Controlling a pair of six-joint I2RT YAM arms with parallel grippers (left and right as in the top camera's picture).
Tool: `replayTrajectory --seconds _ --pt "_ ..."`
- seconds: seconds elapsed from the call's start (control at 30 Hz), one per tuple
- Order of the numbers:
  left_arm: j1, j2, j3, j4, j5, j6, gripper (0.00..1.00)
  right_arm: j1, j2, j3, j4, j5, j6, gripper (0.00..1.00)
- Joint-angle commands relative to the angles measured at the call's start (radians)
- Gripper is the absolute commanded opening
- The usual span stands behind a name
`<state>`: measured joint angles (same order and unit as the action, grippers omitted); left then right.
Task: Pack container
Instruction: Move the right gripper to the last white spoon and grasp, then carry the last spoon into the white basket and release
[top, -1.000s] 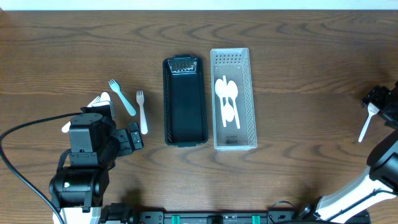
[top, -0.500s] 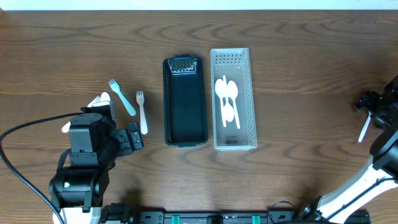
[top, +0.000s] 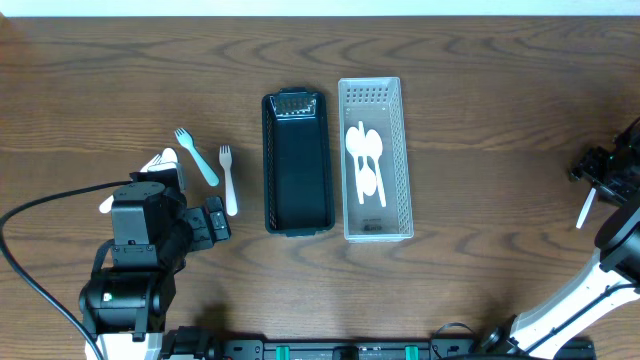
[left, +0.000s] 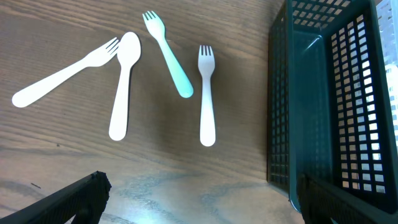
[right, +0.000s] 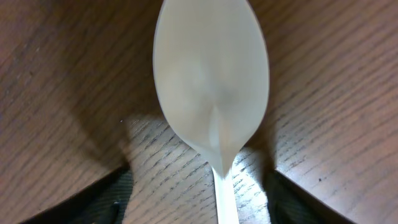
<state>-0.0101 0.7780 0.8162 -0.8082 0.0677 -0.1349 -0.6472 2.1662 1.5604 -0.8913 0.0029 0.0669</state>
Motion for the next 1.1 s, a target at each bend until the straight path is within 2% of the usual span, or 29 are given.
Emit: replayTrajectory --seconds 0.0,0.2,0.33,0.43,0.57,0.67,0.83,1.07 --pt "0.003 -0.002 0.020 -0.002 -0.009 -0.009 0.98 -0.009 0.018 -0.005 0.000 -0.033 -0.008 0.58" --pt "0.003 -0.002 0.020 -0.002 -0.009 -0.009 0.98 -0.009 0.018 -0.005 -0.010 -0.037 -0.008 0.28" --pt "0.003 -0.002 0.020 -0.002 -0.009 -0.009 0.98 -0.009 0.018 -0.005 -0.010 -0.038 0.008 0.22" --pt "0.003 -0.002 0.020 -0.002 -0.008 -0.009 0.98 -0.008 0.018 -0.005 -0.013 -0.038 0.008 0.11" --pt "0.003 -0.002 0.020 -0.002 -0.009 -0.009 0.98 -0.006 0.018 -0.005 -0.019 -0.045 0.031 0.09" --pt "0.003 -0.002 0.020 -0.002 -0.008 -0.009 0.98 -0.002 0.013 -0.005 -0.024 -0.084 0.030 0.03" --pt "0.003 -0.002 0.020 -0.002 -0.008 -0.009 0.98 0.043 -0.049 -0.005 -0.032 -0.119 0.030 0.04" --pt "0.003 -0.002 0.020 -0.002 -0.008 -0.009 0.98 0.242 -0.246 -0.004 -0.025 -0.180 0.034 0.03"
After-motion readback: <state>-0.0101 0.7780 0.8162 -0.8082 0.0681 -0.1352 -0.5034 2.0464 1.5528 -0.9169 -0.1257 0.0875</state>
